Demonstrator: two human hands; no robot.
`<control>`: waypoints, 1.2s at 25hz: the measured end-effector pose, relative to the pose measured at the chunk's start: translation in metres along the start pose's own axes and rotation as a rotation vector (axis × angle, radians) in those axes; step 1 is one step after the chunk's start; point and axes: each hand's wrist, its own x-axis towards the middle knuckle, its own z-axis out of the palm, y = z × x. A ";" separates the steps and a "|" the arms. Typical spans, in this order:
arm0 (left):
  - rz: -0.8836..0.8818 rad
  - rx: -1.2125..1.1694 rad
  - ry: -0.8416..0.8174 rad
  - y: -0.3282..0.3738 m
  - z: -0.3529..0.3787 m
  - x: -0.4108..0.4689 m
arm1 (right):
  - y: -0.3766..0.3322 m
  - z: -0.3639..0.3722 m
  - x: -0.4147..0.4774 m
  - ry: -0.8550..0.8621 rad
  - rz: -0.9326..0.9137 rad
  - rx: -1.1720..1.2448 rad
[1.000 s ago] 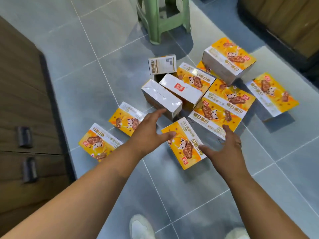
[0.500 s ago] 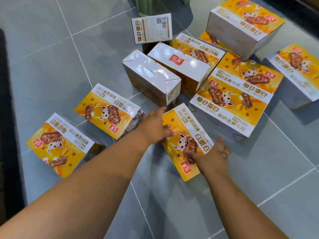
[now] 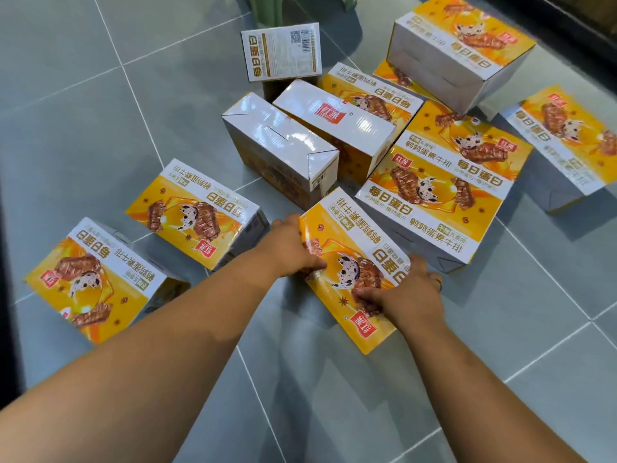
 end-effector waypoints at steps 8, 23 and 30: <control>0.029 -0.180 0.224 0.087 -0.132 -0.122 | -0.099 -0.141 -0.093 0.083 -0.175 -0.004; 0.163 -0.255 0.424 0.392 -0.432 -0.459 | -0.279 -0.576 -0.369 0.228 -0.327 0.280; 0.345 -0.318 0.463 0.489 -0.478 -0.556 | -0.287 -0.708 -0.461 0.366 -0.423 0.272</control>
